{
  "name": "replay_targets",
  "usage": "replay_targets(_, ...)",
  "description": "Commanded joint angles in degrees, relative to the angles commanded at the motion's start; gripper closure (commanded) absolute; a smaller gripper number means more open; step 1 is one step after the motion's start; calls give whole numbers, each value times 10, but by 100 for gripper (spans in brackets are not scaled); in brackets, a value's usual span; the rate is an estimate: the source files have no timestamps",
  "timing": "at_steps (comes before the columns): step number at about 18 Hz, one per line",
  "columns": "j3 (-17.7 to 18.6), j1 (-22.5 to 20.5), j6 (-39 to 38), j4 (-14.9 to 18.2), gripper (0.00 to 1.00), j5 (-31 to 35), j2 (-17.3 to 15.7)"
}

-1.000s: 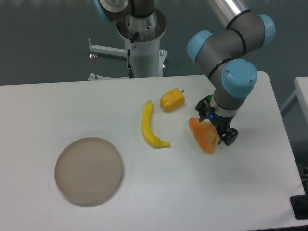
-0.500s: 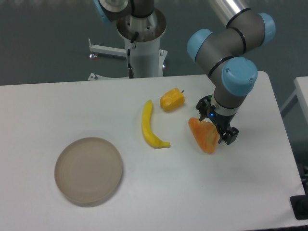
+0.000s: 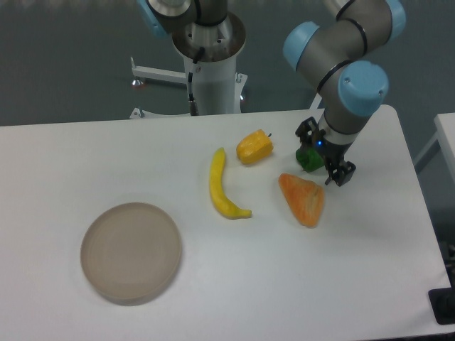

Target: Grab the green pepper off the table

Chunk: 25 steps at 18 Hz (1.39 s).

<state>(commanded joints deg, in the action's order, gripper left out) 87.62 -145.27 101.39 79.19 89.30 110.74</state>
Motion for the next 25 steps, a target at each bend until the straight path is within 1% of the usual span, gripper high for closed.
replay_targets(1, 6, -6, 24, 0, 0, 1, -1)
replay_targets(6, 18, -35, 51, -1, 0, 1, 2)
replay_targets(9, 31, -31, 50, -4, 0, 0, 4)
replay_targets(11, 57, -27, 50, -34, 0, 0, 6)
replay_targets(13, 94, -27, 55, -79, 0, 0, 4)
replay_targets(14, 105, -27, 60, -98, 0, 0, 3)
replay_targets(15, 111, -27, 62, -108, 0, 1, 3)
replay_targets(16, 110, -26, 62, -110, 7, 2, 4)
replay_targets(17, 110, -26, 62, -108, 34, 2, 4)
replay_targets(18, 108, -26, 62, -105, 52, 3, 4)
replay_targets(19, 102, -26, 62, -102, 78, 3, 4)
replay_targets(20, 100, -26, 61, -98, 86, 4, 4)
replay_targets(22, 90, -26, 56, -71, 87, 35, 1)
replay_targets(23, 77, -26, 55, -60, 86, 38, 0)
replay_targets(25, 29, -26, 55, -20, 87, 38, 1)
